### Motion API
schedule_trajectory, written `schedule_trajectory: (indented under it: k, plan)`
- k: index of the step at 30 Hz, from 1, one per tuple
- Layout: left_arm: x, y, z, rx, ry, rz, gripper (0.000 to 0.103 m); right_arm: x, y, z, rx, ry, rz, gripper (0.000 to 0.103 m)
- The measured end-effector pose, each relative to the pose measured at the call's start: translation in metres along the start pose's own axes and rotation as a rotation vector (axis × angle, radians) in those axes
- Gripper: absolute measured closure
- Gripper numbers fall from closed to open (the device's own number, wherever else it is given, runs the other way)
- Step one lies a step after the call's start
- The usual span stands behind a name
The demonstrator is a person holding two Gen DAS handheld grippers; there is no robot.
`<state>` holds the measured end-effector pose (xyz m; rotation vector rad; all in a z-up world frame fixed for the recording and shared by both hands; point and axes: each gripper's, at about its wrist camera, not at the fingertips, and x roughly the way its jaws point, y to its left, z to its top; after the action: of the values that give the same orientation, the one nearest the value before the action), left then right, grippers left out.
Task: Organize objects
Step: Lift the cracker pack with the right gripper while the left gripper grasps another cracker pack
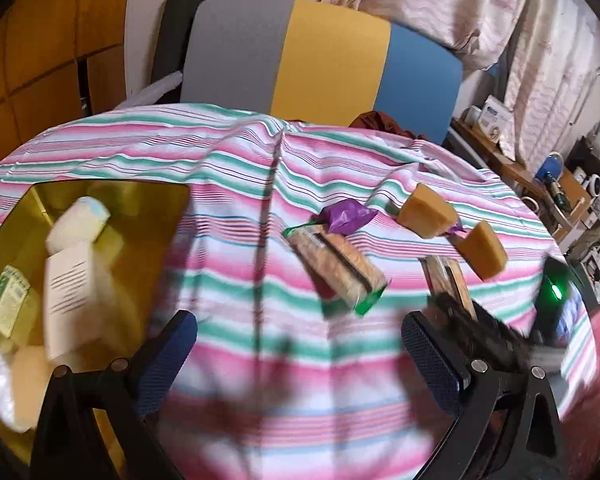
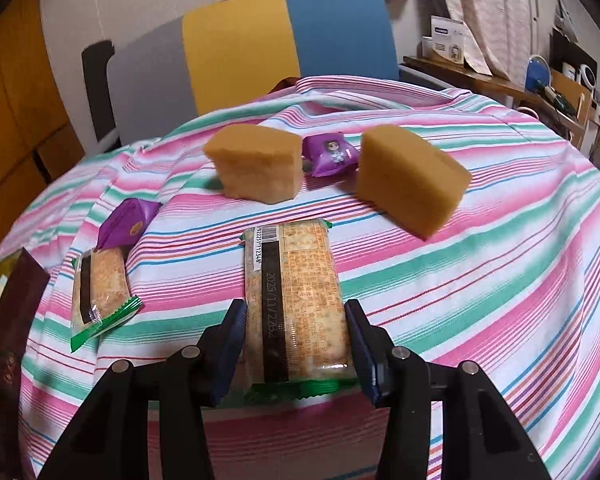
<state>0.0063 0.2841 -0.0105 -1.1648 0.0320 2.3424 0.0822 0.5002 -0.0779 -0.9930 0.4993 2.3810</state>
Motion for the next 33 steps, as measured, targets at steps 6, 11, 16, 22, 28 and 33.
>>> schedule_trajectory:
  k: [6, 11, 16, 22, 28, 33]
  plan:
    - [0.054, -0.034, 0.023, 0.039, 0.058, 0.040, 0.000, -0.001, 0.000, -0.001, -0.007, -0.020, -0.012, 0.053]
    - [0.087, -0.047, 0.029, 0.056, 0.112, 0.085, 0.000, -0.002, -0.002, -0.003, 0.010, -0.034, 0.002, 0.053]
    - [0.107, -0.052, 0.023, 0.133, 0.099, 0.096, 0.020, -0.002, -0.003, -0.004, 0.013, -0.041, 0.006, 0.053]
    - [0.099, -0.033, 0.005, 0.185, 0.100, 0.027, 0.046, -0.002, -0.003, -0.005, 0.018, -0.043, 0.011, 0.053]
    - [0.080, -0.011, 0.000, 0.170, 0.103, 0.003, 0.049, -0.003, -0.002, -0.005, 0.011, -0.043, 0.002, 0.053]
    - [0.080, -0.018, 0.005, 0.166, 0.070, 0.016, 0.035, -0.003, -0.002, -0.005, 0.008, -0.042, -0.001, 0.053]
